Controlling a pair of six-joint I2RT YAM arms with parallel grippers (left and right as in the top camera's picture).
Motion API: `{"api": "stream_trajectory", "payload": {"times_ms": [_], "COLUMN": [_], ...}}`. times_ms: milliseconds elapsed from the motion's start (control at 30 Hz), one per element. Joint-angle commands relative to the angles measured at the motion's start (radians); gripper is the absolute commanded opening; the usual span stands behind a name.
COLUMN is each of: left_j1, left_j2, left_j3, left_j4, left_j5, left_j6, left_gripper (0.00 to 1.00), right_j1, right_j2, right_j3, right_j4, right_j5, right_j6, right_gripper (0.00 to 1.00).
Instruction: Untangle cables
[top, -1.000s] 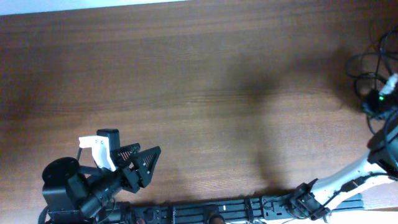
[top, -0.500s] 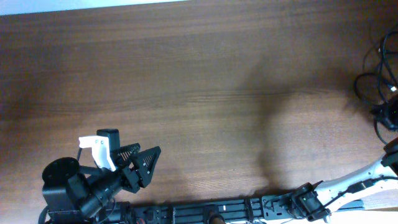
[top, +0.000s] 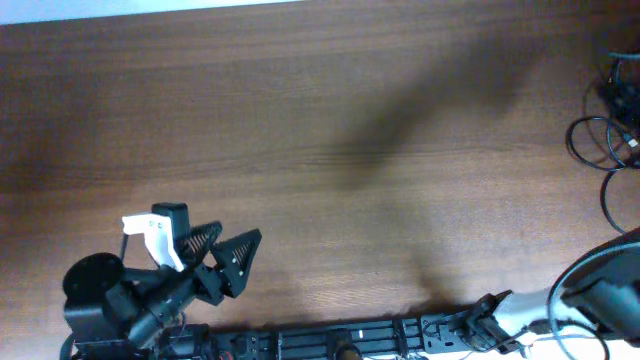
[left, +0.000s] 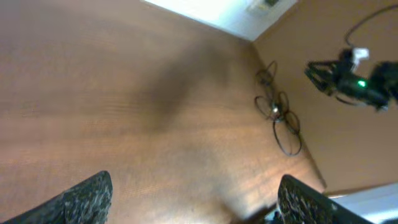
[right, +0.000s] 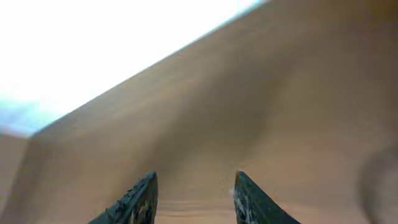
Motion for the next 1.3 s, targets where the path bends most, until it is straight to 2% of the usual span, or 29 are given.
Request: {"api": "stream_trajectory", "payload": {"times_ms": [0,67,200,300,433,600,867,1033,1167,1267], "left_j1": [0.005,0.005,0.005,0.005,0.005,0.005,0.005,0.005,0.005,0.005], "left_j2": [-0.008,-0.008,-0.008,-0.008,-0.027,-0.112,-0.324,-0.388,-0.391,-0.391], "left_j3": [-0.006,-0.006,-0.005,-0.005,-0.005,-0.005,-0.005,-0.005,-0.004,0.008], "left_j4": [0.088,0.125,0.128,0.126,0.118,0.098,-0.071,-0.269,-0.268,-0.265], "left_j5": [0.072,0.071,0.071,0.071,0.071,0.069,0.014,-0.168,-0.274,-0.440], "left_j6": [-0.011,-0.011,-0.019,-0.037,-0.045,-0.066,-0.099,-0.095,-0.049,-0.055], "left_gripper": [0.84,0.84,0.62,0.55,0.50,0.48,0.48,0.49,0.50,0.49], "right_j1": [0.124,0.185,0.300,0.370,0.453,0.464,0.464,0.464,0.460,0.460], "right_j2": [-0.166,-0.249,-0.423,-0.554,-0.737,-0.908,-1.073,-1.110,-1.128,-1.128], "right_j3": [0.011,0.011,0.011,0.011,-0.004,-0.027,-0.114,-0.152,-0.181,-0.196], "right_j4": [-0.043,-0.089,-0.195,-0.316,-0.426,-0.480,-0.612,-0.705,-0.712,-0.726], "right_j5": [-0.100,-0.087,0.019,0.081,0.190,0.222,0.221,0.222,0.237,0.301], "right_j6": [-0.084,-0.125,-0.167,-0.257,-0.264,-0.259,-0.253,-0.253,-0.253,-0.238], "right_gripper": [0.42,0.44,0.45,0.49,0.50,0.53,0.54,0.53,0.55,0.57]}}
